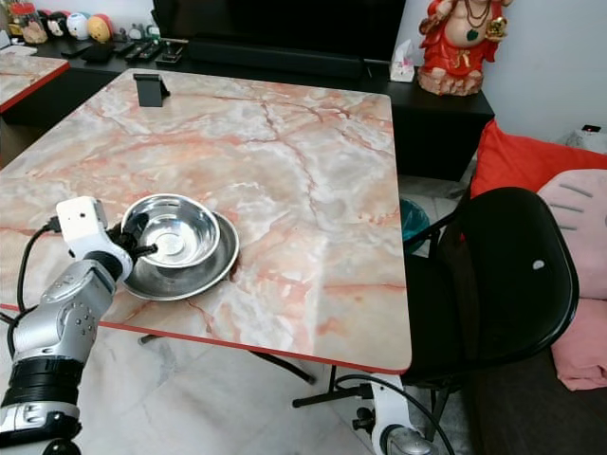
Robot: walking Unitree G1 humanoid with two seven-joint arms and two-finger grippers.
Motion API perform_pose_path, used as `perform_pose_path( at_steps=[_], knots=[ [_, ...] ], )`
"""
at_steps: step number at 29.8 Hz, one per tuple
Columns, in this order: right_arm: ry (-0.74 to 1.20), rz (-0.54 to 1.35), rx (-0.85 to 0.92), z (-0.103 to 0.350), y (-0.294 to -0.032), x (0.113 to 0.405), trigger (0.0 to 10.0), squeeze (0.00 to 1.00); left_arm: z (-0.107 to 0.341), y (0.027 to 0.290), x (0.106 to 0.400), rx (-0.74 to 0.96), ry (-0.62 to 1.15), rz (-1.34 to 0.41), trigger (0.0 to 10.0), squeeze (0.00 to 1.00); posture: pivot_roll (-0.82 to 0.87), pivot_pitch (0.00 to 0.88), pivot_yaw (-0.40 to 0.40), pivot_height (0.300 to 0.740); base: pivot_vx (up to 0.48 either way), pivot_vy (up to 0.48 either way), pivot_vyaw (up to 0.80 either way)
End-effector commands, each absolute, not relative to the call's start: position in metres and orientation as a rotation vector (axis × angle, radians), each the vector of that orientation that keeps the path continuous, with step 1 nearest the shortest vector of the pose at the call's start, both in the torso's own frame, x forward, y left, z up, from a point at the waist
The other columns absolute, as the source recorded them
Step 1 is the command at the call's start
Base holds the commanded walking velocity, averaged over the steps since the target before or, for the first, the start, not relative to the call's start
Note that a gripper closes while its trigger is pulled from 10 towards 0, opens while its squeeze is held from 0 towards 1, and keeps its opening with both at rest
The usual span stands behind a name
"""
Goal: Setting the table
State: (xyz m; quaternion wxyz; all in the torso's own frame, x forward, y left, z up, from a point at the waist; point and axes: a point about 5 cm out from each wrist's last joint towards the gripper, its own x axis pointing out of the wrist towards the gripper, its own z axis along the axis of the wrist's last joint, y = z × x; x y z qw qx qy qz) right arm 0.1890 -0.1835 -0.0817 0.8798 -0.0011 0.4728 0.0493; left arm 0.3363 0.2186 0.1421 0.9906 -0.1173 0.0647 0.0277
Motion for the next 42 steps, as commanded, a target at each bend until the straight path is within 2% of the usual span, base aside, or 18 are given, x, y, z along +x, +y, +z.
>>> perform_pose_path(
  at_steps=[1,5,6,7,8,9,10,11,19,21,31,42],
  knots=[
    [0.989,0.104,-0.018,-0.081,-0.187,0.19,10.0,0.0,0.148,0.215,0.336,-0.211,0.118,0.029,10.0,1.0,0.08,0.0,-0.062,0.74,0.0,0.0,0.0],
    [0.989,0.104,-0.018,-0.081,-0.187,0.19,10.0,0.0,0.146,0.214,0.335,-0.209,0.146,0.023,10.0,0.98,0.08,0.0,-0.062,0.74,0.0,0.0,0.0],
    [0.989,0.104,-0.017,-0.081,-0.187,0.19,10.0,0.0,0.145,0.213,0.334,-0.208,0.157,0.007,10.0,0.9,0.08,0.0,-0.062,0.74,0.0,0.0,0.0],
    [0.989,0.104,-0.017,-0.081,-0.187,0.19,10.0,0.0,0.145,0.213,0.334,-0.208,0.157,0.007,10.0,0.9,0.08,0.0,-0.062,0.74,0.0,0.0,0.0],
    [0.989,0.104,-0.017,-0.081,-0.187,0.19,10.0,0.0,0.144,0.212,0.334,-0.197,0.171,-0.009,10.0,0.74,0.08,0.0,-0.062,0.74,0.0,0.0,0.0],
    [0.989,0.104,-0.017,-0.081,-0.187,0.19,10.0,0.0,0.144,0.212,0.334,-0.197,0.171,-0.009,10.0,0.74,0.08,0.0,-0.062,0.74,0.0,0.0,0.0],
    [0.988,0.104,-0.017,-0.081,-0.187,0.19,10.0,0.0,0.144,0.211,0.334,-0.192,0.176,-0.014,10.0,0.53,0.08,0.0,-0.062,0.74,0.0,0.0,0.0],
    [0.988,0.105,-0.017,-0.081,-0.187,0.191,10.0,0.0,0.143,0.212,0.333,-0.177,0.184,-0.02,10.0,0.0,0.08,0.0,-0.062,0.74,0.0,0.0,0.0],
    [0.988,0.107,-0.017,-0.08,-0.187,0.191,10.0,0.0,0.151,0.219,0.333,-0.082,0.185,0.012,10.0,0.0,0.09,0.0,-0.064,0.74,0.0,0.0,0.0],
    [0.99,0.109,-0.017,-0.08,-0.187,0.191,10.0,0.0,0.157,0.219,0.333,0.007,0.181,-0.003,10.0,0.0,0.09,0.0,-0.064,0.74,0.0,0.0,0.0],
    [0.989,0.113,-0.016,-0.08,-0.186,0.191,10.0,0.0,0.169,0.216,0.333,0.057,0.181,-0.033,10.0,0.0,0.09,0.0,-0.065,0.74,0.0,0.0,0.0],
    [0.989,0.112,-0.015,-0.08,-0.187,0.191,10.0,0.0,0.221,0.212,0.331,0.122,-0.018,-0.125,10.0,0.0,0.09,0.0,-0.062,0.74,0.0,0.0,0.0]
  ],
)
